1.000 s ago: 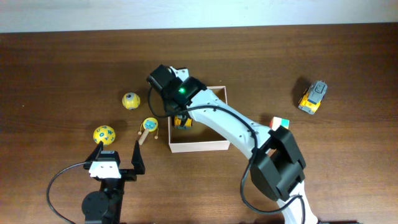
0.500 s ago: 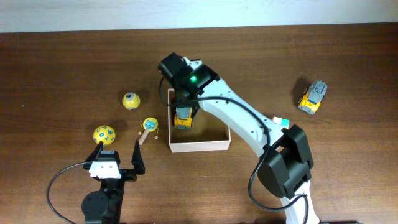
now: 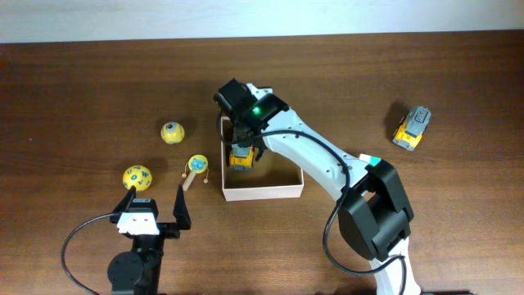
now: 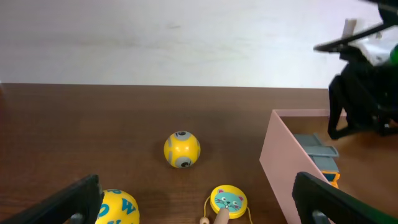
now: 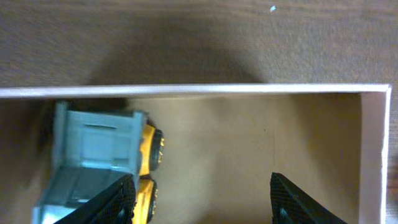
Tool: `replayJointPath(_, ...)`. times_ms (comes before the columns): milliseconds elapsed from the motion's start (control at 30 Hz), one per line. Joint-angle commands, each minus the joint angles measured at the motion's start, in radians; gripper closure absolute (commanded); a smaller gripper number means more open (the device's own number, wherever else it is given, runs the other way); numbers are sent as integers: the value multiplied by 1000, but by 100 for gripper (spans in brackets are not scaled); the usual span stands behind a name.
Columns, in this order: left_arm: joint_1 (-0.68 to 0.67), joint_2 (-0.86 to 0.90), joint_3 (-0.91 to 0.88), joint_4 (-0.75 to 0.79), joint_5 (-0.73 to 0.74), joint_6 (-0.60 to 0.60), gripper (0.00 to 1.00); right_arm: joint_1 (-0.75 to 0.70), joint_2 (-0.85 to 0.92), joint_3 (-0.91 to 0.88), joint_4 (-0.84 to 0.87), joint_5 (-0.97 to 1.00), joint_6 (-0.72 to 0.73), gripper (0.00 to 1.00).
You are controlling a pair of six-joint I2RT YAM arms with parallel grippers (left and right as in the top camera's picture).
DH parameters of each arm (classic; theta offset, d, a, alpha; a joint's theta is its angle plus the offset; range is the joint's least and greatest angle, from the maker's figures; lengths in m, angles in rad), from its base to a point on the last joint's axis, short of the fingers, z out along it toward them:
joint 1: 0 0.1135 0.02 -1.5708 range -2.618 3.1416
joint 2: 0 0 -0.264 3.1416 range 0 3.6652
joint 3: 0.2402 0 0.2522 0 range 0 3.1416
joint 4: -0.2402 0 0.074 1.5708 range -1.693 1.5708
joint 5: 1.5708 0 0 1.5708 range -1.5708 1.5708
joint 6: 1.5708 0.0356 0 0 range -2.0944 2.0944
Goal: Pack container
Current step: 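Lower the truck into the box and open the right gripper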
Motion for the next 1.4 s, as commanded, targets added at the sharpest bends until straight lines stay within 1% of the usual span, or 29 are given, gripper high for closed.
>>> replayJointPath(0,5,-7,-7,1,14,16,1,-21,-18,-19,7,23,19,36)
replayJointPath(167,5,-7,-7,2,14,16,1,-42,-18,-37,23,12,19,36)
replayJointPath(500,5,-7,-7,2,14,16,1,-46,-18,-141,132,-19,18,36)
replayJointPath(800,5,-7,-7,2,14,16,1,-45,-18,-143,197,-98,-42,37)
replayJointPath(1033,5,-7,-7,1,14,16,1,-45,-18,-143,203,-107,-46,37)
replayJointPath(1133,5,-7,-7,2,14,16,1,-45,-18,-143,226,-159,-95,37)
replayJointPath(1367,5,-7,-7,2,14,16,1,-43,-18,-143,247,-188,-123,37)
